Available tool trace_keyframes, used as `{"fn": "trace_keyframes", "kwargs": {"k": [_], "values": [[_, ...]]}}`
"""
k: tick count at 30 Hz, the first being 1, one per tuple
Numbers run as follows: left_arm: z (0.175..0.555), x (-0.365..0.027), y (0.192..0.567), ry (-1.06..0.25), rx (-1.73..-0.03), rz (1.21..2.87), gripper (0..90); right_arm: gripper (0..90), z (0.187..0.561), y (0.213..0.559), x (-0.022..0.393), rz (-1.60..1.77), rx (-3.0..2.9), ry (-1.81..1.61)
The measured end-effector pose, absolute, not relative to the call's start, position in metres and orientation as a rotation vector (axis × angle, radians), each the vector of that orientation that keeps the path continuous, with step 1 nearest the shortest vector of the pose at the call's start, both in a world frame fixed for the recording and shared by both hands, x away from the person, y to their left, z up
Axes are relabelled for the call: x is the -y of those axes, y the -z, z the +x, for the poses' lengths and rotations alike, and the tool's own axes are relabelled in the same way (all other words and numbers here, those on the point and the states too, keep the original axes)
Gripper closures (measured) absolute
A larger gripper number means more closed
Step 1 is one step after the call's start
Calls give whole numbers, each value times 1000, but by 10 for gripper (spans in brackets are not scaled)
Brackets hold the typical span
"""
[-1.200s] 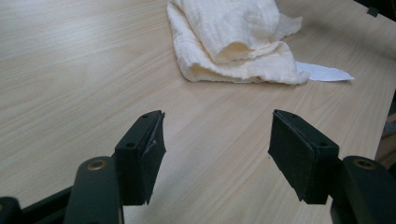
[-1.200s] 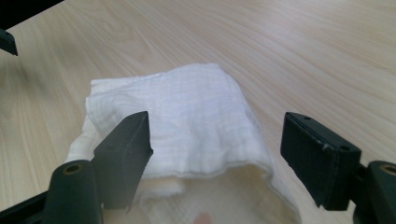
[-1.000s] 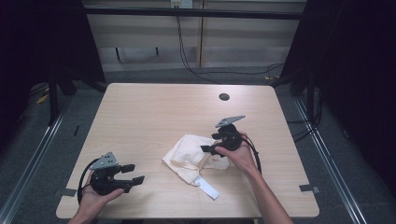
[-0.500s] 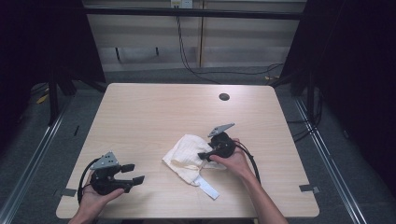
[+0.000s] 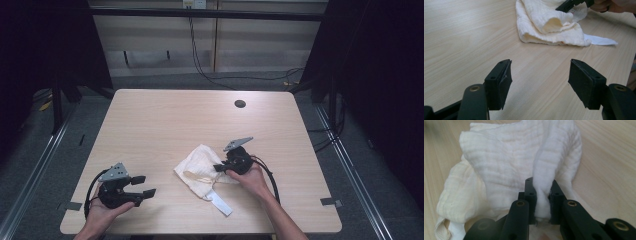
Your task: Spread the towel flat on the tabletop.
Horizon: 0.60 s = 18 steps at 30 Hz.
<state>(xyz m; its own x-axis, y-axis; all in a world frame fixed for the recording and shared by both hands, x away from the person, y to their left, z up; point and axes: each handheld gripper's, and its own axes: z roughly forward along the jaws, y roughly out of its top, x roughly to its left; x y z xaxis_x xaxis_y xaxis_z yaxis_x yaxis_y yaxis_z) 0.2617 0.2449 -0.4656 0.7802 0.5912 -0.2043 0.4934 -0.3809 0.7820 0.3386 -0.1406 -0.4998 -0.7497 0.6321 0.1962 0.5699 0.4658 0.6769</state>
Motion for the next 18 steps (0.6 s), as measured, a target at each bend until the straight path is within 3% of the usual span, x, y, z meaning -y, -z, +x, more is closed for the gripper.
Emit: {"fn": "trace_keyframes", "kwargs": {"k": [11, 13, 18], "values": [[261, -245, 466, -127, -796, 2055, 359, 822, 317, 495, 133, 1066, -2665, -1168], [260, -244, 466, -123, -774, 2060, 435, 822, 313, 495, 132, 1067, -2670, -1176], [259, -242, 466, -134, -767, 2072, 472, 822, 304, 495, 129, 1044, -2687, -1180]]}}
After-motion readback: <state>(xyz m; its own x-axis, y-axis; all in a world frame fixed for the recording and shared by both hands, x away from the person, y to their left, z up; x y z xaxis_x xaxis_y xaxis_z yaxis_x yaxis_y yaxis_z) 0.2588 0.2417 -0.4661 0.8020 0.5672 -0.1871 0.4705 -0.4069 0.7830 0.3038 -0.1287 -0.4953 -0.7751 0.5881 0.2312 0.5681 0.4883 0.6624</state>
